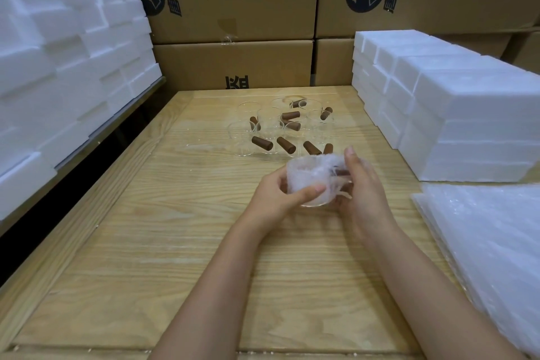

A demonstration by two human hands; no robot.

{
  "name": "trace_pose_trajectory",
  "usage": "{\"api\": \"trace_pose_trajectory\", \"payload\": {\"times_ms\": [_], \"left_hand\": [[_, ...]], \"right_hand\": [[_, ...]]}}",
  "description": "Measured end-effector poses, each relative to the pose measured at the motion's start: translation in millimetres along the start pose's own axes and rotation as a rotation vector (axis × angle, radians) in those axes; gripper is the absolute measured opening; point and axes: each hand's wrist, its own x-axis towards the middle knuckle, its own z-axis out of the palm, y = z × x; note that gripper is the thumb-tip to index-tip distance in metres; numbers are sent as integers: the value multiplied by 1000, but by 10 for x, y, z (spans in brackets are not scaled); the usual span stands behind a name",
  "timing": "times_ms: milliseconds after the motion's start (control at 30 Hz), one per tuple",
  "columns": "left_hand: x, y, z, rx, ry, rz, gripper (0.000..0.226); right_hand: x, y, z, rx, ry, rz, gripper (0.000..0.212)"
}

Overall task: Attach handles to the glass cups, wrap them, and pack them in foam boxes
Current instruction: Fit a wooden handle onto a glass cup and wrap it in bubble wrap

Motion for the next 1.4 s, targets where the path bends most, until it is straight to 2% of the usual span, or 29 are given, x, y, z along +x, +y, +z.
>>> {"api": "trace_pose_trajectory", "payload": {"times_ms": [67,300,400,567,700,833,1067,1267,1400], "left_hand": [[5,11,-51,-30,-23,-20,40],[-25,51,-160,-43,-74,-50,34],[-38,73,-225,-19,-40,-14,35],[-52,82,-401,85,45,55,50],[-37,35,-515,178,76,63,57],[-3,-9,-632,287,150,78,60],[40,-120,-710,271,183,40,60],[85,-157,-661,259,165,37,61],[80,-145,-649,307,182,24,78]], "right_hand": [[14,3,-48,-66,24,-74,29],[5,59,-28,-149,-15,-171,24],[-13,92,29,-102,-30,-178,17],[10,178,134,66,-78,-166,2],[53,318,257,123,-81,-104,25],[71,441,415,22,-45,-93,38],[52,475,498,-188,-19,-211,30],[29,468,403,-461,103,-330,35],[-43,442,329,-503,200,-473,29]]}}
